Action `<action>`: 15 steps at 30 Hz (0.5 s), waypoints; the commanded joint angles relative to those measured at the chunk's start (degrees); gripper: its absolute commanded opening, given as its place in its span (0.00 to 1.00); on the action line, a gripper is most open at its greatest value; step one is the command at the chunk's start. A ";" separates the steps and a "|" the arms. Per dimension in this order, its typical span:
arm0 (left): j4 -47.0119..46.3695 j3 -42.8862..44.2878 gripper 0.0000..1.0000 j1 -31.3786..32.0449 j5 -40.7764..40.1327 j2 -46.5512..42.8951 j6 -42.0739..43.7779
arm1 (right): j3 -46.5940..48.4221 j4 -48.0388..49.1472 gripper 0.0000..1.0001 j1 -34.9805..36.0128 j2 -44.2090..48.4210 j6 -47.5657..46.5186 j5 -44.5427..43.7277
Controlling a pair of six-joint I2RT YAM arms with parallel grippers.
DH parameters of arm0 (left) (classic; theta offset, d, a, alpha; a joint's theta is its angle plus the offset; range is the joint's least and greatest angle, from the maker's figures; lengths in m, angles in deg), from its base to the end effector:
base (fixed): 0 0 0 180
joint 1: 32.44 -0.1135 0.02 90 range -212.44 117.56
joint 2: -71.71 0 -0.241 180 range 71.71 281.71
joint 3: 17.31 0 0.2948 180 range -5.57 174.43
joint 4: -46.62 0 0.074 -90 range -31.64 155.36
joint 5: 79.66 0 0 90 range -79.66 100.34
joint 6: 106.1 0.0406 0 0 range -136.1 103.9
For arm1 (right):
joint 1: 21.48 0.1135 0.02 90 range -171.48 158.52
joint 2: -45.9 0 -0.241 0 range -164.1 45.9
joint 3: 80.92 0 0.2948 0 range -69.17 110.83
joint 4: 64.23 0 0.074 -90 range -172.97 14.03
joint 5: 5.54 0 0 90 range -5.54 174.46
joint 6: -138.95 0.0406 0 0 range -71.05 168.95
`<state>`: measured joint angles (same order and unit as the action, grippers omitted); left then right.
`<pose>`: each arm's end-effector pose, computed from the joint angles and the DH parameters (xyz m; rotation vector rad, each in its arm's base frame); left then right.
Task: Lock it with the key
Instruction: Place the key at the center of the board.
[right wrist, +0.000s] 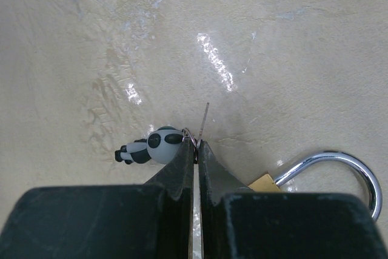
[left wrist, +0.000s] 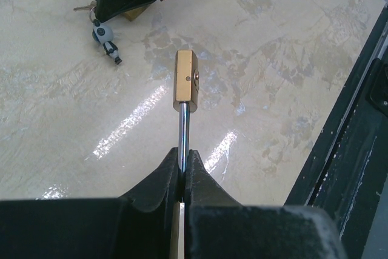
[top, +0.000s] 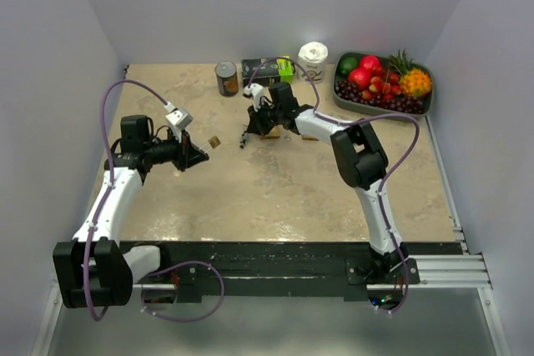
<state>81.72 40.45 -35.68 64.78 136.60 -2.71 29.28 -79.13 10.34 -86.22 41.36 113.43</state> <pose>0.2839 -0.0170 0.2295 0.6436 1.9919 -0.9081 0.4509 0.3029 0.1166 -1.0162 1.9880 0.7919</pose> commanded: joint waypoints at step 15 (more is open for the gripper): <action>-4.11 -0.85 0.00 -0.36 1.38 -1.25 -1.17 | 4.20 1.31 0.34 0.09 0.71 -0.49 -0.76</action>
<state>80.21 39.67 -35.68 64.69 136.60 -3.54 30.29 -79.13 10.34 -86.92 41.40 112.23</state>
